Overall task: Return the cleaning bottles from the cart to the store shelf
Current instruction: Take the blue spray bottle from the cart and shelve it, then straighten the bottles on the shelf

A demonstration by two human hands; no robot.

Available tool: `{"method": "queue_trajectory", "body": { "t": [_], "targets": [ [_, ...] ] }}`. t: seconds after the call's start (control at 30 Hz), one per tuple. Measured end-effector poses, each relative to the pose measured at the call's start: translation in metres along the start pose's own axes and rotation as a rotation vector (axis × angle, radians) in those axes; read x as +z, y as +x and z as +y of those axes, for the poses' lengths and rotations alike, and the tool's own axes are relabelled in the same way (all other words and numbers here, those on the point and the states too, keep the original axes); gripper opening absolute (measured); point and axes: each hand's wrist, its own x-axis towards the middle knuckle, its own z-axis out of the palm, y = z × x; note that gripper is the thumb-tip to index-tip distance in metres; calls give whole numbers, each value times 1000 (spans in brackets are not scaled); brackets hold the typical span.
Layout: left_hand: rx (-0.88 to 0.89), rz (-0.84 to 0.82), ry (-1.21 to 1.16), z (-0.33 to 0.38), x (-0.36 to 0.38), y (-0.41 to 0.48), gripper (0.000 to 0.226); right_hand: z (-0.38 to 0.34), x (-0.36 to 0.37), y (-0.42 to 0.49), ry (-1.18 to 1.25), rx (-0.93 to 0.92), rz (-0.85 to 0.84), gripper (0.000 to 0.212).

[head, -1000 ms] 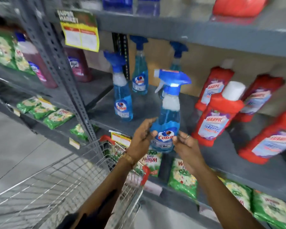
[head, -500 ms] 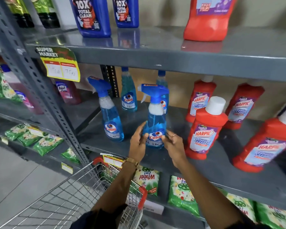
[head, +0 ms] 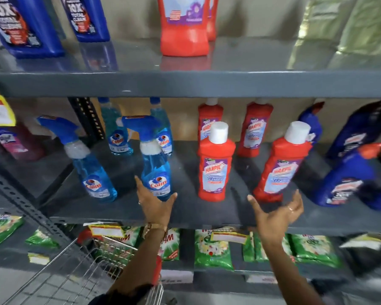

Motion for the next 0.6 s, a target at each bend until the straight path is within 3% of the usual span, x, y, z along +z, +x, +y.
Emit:
{"method": "queue_trajectory", "body": {
  "t": [0.07,0.1,0.2,0.27,0.5,0.6],
  "targets": [
    [-4,39,-1,3,5,0,119,9,-1,32,-55,47,-61,119],
    [0,51,-6,3,6,1,117,13,0,43,-40,68,-114,114],
    [25,60,-11,-2,6,3,115,13,1,53,-81,112,-165,75],
    [28,67,-3,-5,7,4,115,17,4,51,-95,98,-122,67],
    [10,45,38,-4,6,2,121,19,4,48,-85,57,-141,73],
    [-69,146,239,11,9,-11,134,23,2,48,-29,13,-168,92]
  ]
}}
